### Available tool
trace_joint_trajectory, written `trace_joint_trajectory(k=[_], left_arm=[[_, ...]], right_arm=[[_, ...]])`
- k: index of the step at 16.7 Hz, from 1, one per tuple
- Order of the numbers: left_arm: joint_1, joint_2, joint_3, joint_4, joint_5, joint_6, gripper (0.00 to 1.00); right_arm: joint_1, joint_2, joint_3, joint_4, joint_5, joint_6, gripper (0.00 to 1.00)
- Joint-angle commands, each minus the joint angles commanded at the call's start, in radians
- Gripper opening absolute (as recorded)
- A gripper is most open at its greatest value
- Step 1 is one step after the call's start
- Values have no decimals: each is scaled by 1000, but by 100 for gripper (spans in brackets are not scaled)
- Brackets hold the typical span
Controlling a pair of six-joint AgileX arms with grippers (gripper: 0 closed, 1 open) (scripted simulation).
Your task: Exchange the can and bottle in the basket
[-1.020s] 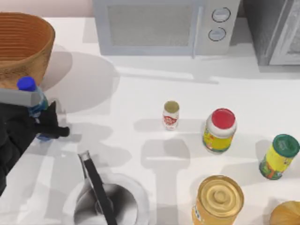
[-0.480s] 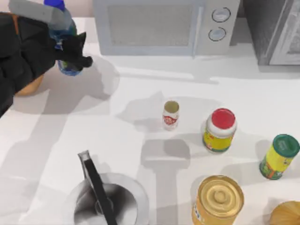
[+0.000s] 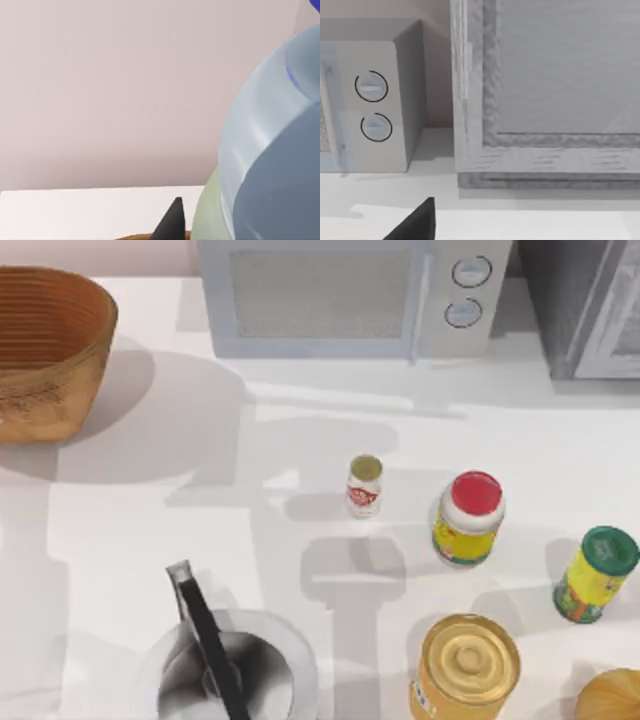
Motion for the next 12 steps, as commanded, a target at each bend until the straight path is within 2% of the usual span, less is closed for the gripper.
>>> trace_joint_trajectory(k=[7,12], left_arm=[[13,7,13,-11,-4,3,0],[-1,126,33,85,-15,-1,0]], right_arm=[[0,0,0,0,0,0,100],[0,0,0,0,0,0,100]])
